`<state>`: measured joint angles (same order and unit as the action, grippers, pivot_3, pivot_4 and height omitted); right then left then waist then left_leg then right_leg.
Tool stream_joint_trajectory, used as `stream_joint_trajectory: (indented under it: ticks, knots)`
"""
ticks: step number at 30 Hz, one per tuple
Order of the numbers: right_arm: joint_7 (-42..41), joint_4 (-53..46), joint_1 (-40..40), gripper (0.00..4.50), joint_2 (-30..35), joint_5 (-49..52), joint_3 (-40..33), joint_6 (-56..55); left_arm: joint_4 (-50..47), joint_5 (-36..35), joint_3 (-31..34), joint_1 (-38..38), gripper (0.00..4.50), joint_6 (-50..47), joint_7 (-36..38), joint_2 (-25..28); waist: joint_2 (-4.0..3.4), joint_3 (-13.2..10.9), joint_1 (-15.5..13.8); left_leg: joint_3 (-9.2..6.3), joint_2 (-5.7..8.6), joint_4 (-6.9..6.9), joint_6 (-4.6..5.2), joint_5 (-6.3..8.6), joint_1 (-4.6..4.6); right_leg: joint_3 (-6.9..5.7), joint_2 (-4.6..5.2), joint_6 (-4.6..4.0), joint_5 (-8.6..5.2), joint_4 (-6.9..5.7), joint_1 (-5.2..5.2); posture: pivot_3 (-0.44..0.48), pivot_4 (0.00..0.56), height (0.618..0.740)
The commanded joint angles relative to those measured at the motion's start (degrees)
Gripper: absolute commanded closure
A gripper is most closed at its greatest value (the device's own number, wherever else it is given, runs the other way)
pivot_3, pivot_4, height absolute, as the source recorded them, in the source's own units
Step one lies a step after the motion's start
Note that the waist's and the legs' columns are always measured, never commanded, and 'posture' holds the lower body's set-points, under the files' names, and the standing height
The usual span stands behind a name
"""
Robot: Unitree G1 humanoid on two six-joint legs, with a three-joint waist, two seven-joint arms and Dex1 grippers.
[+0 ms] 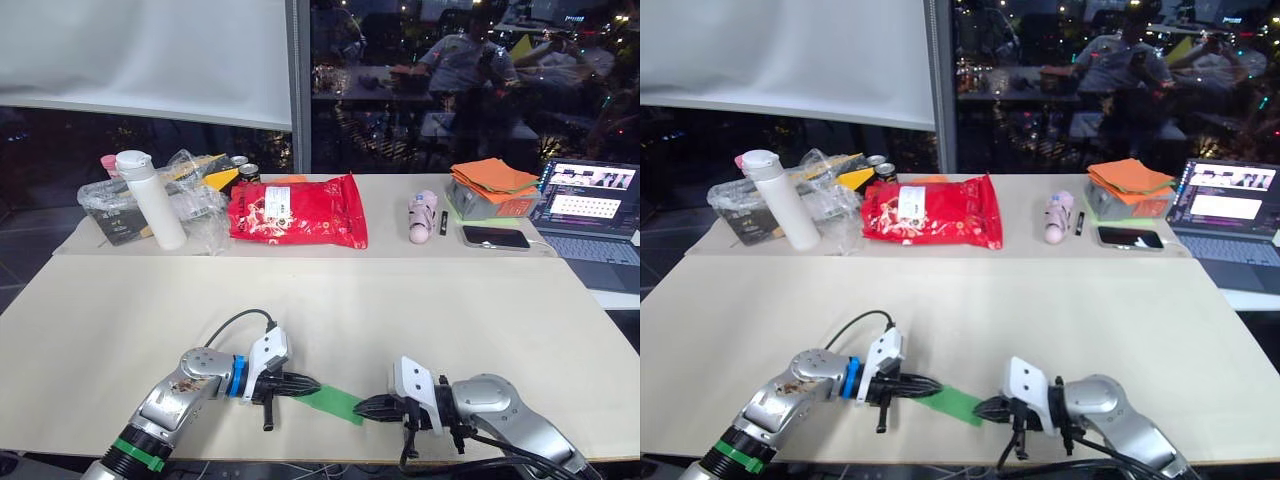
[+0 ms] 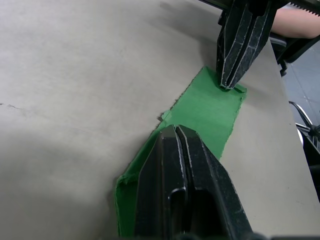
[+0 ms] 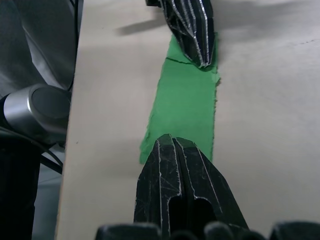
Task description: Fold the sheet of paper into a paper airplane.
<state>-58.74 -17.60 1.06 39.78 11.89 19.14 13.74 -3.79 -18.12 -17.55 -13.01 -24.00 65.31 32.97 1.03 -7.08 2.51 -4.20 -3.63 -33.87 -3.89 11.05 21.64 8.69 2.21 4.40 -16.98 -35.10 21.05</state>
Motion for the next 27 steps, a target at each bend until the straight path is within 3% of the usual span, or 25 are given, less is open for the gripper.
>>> stream_joint_trajectory:
  ticks: [1,6,13,17,20,27]
  knots:
    - [-0.42,0.17,-0.94,4.48,1.27,0.27,-1.58,0.73,0.70,-0.14,-0.34,0.89,4.50,-0.61,0.42,-0.27,0.03,0.01,0.00,0.00,0.00,0.00,0.00,0.00,0.00,0.00,0.00,0.00,0.00,0.00,0.00,0.000,0.150,0.725]
    - [-0.96,-7.13,-0.72,4.48,2.18,7.03,-6.93,4.61,-2.04,-4.18,2.75,0.68,4.50,-2.29,1.66,-0.13,0.01,-0.02,-0.04,0.00,0.01,-0.04,0.00,0.00,0.15,0.00,0.00,0.01,0.01,-0.01,0.05,0.000,0.150,0.725]
    - [-2.66,-19.29,4.34,4.48,8.37,27.93,-16.17,22.16,-12.93,-15.04,12.94,-3.09,4.50,-13.59,-0.74,3.79,0.06,-0.34,0.15,-0.05,-0.02,-0.05,0.01,-0.01,0.39,-0.01,-0.04,0.24,0.15,-0.08,0.04,0.000,0.150,0.725]
    - [-0.55,-22.09,9.45,4.48,11.62,29.70,-14.30,29.34,-16.36,-16.46,15.17,-3.15,4.50,-16.21,1.84,10.69,0.13,-0.42,0.28,-0.05,-0.04,-0.04,0.01,-0.01,0.25,-0.01,-0.04,0.13,0.10,-0.01,0.13,0.000,0.150,0.725]
    - [4.01,-21.79,13.97,4.48,10.81,25.55,-9.52,33.42,-16.77,-13.82,15.64,-0.32,4.50,-13.86,3.62,16.87,0.14,-0.46,0.48,-0.03,-0.07,0.06,0.01,-0.01,0.30,-0.01,-0.04,0.09,0.10,0.02,0.22,0.000,0.150,0.725]
    - [8.18,-17.32,18.15,4.48,6.58,21.02,-3.06,35.91,-18.90,-14.98,19.10,5.22,4.50,-14.35,1.77,18.47,0.29,-0.58,-0.21,0.00,-0.06,0.03,0.00,-0.01,0.39,-0.01,0.00,0.04,0.08,0.08,0.42,0.000,0.150,0.725]
